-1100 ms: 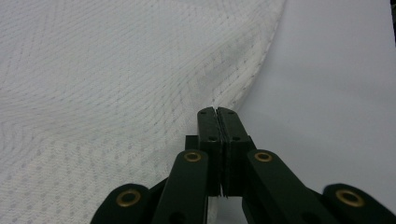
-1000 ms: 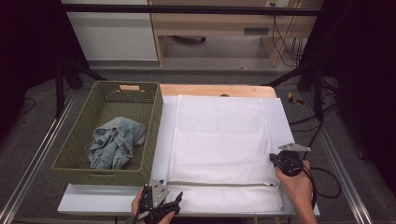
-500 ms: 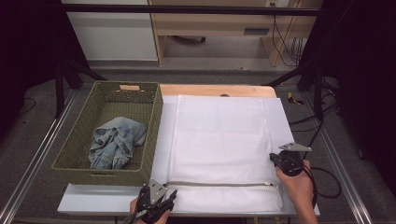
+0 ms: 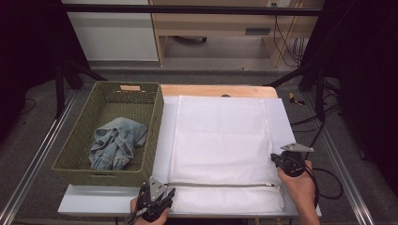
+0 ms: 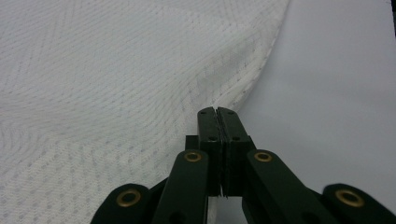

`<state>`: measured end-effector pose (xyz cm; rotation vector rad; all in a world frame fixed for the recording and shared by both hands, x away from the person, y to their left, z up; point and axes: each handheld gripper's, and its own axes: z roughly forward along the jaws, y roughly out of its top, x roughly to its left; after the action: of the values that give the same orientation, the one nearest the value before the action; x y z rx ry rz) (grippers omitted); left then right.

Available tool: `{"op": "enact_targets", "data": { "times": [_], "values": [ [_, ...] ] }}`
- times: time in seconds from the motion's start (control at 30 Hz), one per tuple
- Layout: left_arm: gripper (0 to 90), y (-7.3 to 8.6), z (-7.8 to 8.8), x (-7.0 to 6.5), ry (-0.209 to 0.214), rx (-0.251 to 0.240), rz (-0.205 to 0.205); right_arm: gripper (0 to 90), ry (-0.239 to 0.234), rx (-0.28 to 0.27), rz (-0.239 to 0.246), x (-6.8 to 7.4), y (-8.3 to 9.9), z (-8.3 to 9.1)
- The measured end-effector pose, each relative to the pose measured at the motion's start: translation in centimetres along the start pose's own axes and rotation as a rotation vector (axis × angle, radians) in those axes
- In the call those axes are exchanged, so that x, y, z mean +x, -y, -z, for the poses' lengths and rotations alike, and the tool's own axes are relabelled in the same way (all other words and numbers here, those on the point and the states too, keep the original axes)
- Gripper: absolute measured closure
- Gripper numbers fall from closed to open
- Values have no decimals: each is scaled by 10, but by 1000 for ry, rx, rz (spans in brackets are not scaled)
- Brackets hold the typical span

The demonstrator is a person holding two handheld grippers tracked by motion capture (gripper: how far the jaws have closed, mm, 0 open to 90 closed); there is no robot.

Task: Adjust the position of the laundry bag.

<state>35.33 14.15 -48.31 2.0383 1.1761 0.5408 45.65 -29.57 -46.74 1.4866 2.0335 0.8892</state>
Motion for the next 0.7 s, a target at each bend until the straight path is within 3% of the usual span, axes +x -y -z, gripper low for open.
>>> {"op": "enact_targets", "data": {
  "times": [0.2, 0.3, 0.37, 0.7],
  "values": [
    [786, -1, 0, 2, -6, -3, -1, 896, 3, -5, 8, -1, -1, 0],
    [854, -3, 0, -1, -18, -6, -39, 896, 4, -4, 4, -2, -1, 0],
    [866, -5, 0, -3, -21, -15, -56, 896, 5, -1, 6, -2, -1, -1],
    [888, -8, -2, -3, -11, -14, -59, 900, 26, 10, -1, -7, 1, -1]
  ]
}}
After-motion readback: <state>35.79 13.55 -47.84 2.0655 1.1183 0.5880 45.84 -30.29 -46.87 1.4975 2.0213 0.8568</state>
